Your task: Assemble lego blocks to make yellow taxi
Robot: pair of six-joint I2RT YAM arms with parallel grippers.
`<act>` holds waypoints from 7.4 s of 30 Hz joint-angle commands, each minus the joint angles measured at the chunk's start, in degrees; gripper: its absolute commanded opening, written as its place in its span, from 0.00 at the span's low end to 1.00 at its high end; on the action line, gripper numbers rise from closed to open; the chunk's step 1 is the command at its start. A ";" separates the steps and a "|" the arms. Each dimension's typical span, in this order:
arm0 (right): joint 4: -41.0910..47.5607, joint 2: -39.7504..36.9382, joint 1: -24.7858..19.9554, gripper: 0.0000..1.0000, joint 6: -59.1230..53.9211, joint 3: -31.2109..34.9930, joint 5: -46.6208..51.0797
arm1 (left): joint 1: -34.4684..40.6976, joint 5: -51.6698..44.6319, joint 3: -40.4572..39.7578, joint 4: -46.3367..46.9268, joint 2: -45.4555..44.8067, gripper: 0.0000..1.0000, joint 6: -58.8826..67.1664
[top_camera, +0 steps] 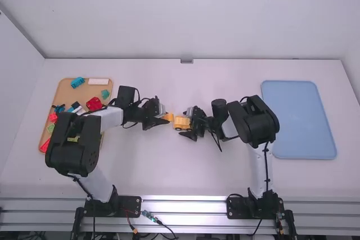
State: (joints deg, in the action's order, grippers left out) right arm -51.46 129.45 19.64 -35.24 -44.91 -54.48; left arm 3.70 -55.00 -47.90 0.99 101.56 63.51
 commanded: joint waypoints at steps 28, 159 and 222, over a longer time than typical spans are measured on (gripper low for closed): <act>11.48 1.26 -2.78 0.64 -11.55 -3.87 -11.54 | 8.41 2.99 0.55 -8.50 1.49 0.02 -7.28; 20.73 1.26 -3.80 0.39 -22.37 -4.96 -14.93 | 17.22 13.92 1.99 -13.31 10.95 0.18 -11.67; 22.06 1.26 0.37 0.73 -13.33 -8.70 -6.47 | -12.33 -4.11 2.60 -1.40 -12.59 0.99 -13.60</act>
State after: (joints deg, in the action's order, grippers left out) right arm -29.52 129.64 20.12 -49.58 -53.28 -62.52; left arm -8.47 -57.06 -45.74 -0.60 89.78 49.93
